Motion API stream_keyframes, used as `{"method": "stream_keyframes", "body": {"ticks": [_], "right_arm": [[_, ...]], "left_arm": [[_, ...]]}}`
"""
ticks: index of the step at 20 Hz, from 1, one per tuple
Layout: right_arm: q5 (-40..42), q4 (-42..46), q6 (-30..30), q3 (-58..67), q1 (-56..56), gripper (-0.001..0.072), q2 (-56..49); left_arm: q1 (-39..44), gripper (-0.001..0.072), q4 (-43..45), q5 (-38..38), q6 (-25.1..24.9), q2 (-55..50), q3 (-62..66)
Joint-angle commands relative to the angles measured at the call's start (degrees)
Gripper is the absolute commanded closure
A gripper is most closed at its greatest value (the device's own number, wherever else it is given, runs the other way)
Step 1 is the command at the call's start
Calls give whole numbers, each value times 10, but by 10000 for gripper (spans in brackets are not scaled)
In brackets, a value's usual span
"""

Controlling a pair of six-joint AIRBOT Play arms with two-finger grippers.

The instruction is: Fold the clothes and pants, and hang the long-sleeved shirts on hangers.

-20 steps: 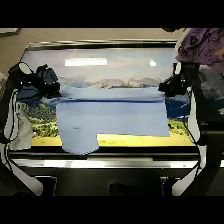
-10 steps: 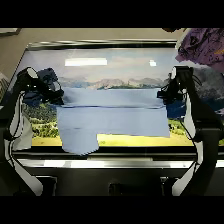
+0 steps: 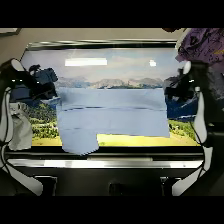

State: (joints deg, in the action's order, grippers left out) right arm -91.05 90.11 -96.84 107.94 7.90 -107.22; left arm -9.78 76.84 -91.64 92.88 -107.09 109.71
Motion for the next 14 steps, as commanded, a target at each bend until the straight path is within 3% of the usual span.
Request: {"method": "stream_keyframes", "body": {"ticks": [1,4,7,10,14], "right_arm": [[19,-161,81,-107,108,222,99],[67,-296,159,-326,199,221,215],[114,-319,188,-482,219,221,297],[118,-342,195,-538,215,221,328],[109,-374,195,-539,215,221,328]], "left_arm": [[-62,129,28,27,2,134,-150],[-139,129,-58,121,-46,311,-441],[-182,129,-175,181,-122,442,-678],[-179,130,-255,202,-170,485,-805],[-147,130,-283,235,-192,473,-852]]}}
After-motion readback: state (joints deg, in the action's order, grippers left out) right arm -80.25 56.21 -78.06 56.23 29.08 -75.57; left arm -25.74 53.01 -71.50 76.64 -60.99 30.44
